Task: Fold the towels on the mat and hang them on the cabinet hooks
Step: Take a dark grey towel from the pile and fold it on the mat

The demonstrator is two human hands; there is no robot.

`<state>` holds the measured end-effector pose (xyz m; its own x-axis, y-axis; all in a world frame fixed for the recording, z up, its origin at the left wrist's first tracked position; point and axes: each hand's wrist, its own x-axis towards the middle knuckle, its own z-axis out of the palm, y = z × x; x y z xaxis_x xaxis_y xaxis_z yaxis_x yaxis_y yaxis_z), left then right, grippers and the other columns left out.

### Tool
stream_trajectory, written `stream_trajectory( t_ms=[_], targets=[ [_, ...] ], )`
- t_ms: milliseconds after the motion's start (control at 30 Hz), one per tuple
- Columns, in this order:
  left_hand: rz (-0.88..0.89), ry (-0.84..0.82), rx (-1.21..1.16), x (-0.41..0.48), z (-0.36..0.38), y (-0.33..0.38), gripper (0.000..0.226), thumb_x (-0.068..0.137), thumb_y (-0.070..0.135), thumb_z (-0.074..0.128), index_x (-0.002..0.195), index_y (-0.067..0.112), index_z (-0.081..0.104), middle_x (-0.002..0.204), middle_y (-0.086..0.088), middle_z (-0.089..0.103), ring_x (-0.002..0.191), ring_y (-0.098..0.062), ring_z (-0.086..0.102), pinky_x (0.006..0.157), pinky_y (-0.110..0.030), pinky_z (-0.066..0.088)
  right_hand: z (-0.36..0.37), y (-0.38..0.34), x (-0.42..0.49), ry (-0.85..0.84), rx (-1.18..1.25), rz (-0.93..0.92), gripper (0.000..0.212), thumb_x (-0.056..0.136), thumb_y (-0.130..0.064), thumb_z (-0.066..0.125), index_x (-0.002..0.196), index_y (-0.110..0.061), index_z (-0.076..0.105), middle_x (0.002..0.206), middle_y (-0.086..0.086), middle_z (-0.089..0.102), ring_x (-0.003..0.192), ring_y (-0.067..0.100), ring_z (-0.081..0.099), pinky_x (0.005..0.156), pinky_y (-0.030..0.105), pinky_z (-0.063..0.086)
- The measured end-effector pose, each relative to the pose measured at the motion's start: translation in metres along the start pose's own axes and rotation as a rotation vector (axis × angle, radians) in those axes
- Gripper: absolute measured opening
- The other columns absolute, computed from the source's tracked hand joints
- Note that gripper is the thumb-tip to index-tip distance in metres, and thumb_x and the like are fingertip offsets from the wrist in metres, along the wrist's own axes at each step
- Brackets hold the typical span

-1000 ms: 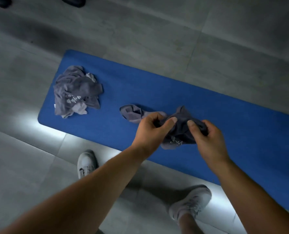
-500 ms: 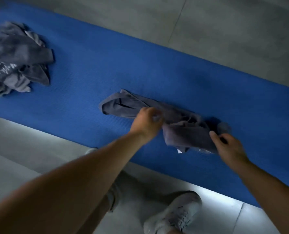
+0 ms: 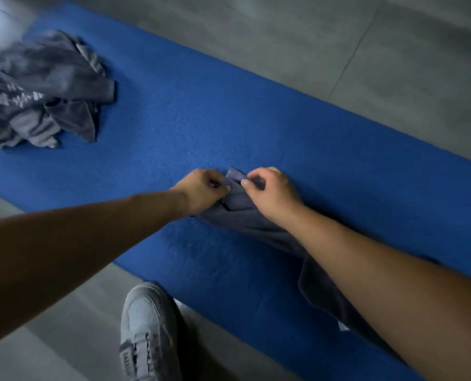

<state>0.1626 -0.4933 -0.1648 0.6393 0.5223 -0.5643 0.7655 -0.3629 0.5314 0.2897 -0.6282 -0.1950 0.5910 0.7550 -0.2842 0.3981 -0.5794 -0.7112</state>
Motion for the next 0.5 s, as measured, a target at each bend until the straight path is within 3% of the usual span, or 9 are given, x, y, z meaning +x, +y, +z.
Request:
stream_trajectory(
  t_ms=[67, 167, 233, 300, 367, 400, 500],
  targets=[
    [0.080, -0.038, -0.017, -0.014, 0.002, -0.004, 0.018, 0.098, 0.025, 0.063, 0.093, 0.013, 0.075, 0.099, 0.003, 0.063, 0.088, -0.010, 0.057, 0.071, -0.008, 0.039, 0.011, -0.005, 0.015, -0.025, 0.040, 0.083, 0.024, 0.090, -0.039, 0.067, 0.099, -0.017, 0.071, 0.098, 0.000, 0.071, 0.093, 0.017, 0.064, 0.087, 0.032, 0.051],
    [0.109, -0.094, -0.023, -0.031, 0.014, -0.014, 0.016, 0.096, 0.027, 0.062, 0.095, 0.024, 0.078, 0.117, 0.003, 0.056, 0.109, -0.015, 0.057, 0.097, -0.020, 0.039, 0.018, -0.005, 0.025, -0.118, 0.125, 0.221, 0.038, 0.086, -0.049, 0.071, 0.108, -0.019, 0.068, 0.100, -0.001, 0.071, 0.095, 0.016, 0.066, 0.091, 0.033, 0.053],
    [0.112, -0.095, -0.013, -0.037, 0.022, -0.015, 0.015, 0.096, 0.025, 0.063, 0.101, 0.024, 0.077, 0.117, -0.001, 0.057, 0.105, -0.017, 0.057, 0.096, -0.023, 0.042, 0.019, -0.003, 0.026, -0.183, 0.103, 0.229, 0.038, 0.084, -0.049, 0.074, 0.107, -0.019, 0.068, 0.100, -0.002, 0.069, 0.094, 0.015, 0.065, 0.090, 0.029, 0.052],
    [0.082, -0.027, -0.086, -0.041, 0.023, -0.013, 0.012, 0.093, 0.020, 0.067, 0.104, 0.019, 0.072, 0.105, -0.002, 0.059, 0.094, -0.018, 0.058, 0.087, -0.027, 0.048, 0.012, -0.007, 0.025, -0.217, 0.096, 0.182, 0.024, 0.087, -0.038, 0.075, 0.100, -0.018, 0.070, 0.097, -0.002, 0.069, 0.091, 0.012, 0.063, 0.087, 0.026, 0.050],
    [-0.010, 0.053, -0.195, -0.043, 0.016, -0.011, 0.028, 0.088, 0.025, 0.074, 0.112, 0.018, 0.061, 0.102, -0.001, 0.061, 0.087, -0.019, 0.061, 0.079, -0.029, 0.052, 0.000, -0.015, 0.023, -0.194, 0.167, 0.119, 0.015, 0.090, -0.030, 0.073, 0.096, -0.017, 0.071, 0.086, -0.006, 0.067, 0.080, 0.007, 0.060, 0.078, 0.024, 0.049],
    [-0.035, 0.070, -0.232, -0.043, 0.011, -0.011, 0.042, 0.085, 0.031, 0.077, 0.120, 0.020, 0.057, 0.110, -0.001, 0.061, 0.091, -0.018, 0.063, 0.082, -0.030, 0.053, -0.008, -0.021, 0.022, -0.175, 0.213, 0.082, 0.011, 0.091, -0.028, 0.072, 0.093, -0.017, 0.071, 0.078, -0.008, 0.062, 0.072, 0.004, 0.056, 0.072, 0.022, 0.047],
    [0.011, 0.031, -0.203, -0.043, -0.010, -0.004, 0.072, 0.083, 0.049, 0.075, 0.146, 0.034, 0.044, 0.144, 0.001, 0.044, 0.127, -0.018, 0.053, 0.109, -0.039, 0.044, -0.041, -0.046, 0.017, -0.186, 0.305, -0.049, 0.010, 0.095, -0.022, 0.067, 0.086, -0.021, 0.068, 0.071, -0.004, 0.055, 0.064, 0.003, 0.048, 0.062, 0.018, 0.044]
  ],
)
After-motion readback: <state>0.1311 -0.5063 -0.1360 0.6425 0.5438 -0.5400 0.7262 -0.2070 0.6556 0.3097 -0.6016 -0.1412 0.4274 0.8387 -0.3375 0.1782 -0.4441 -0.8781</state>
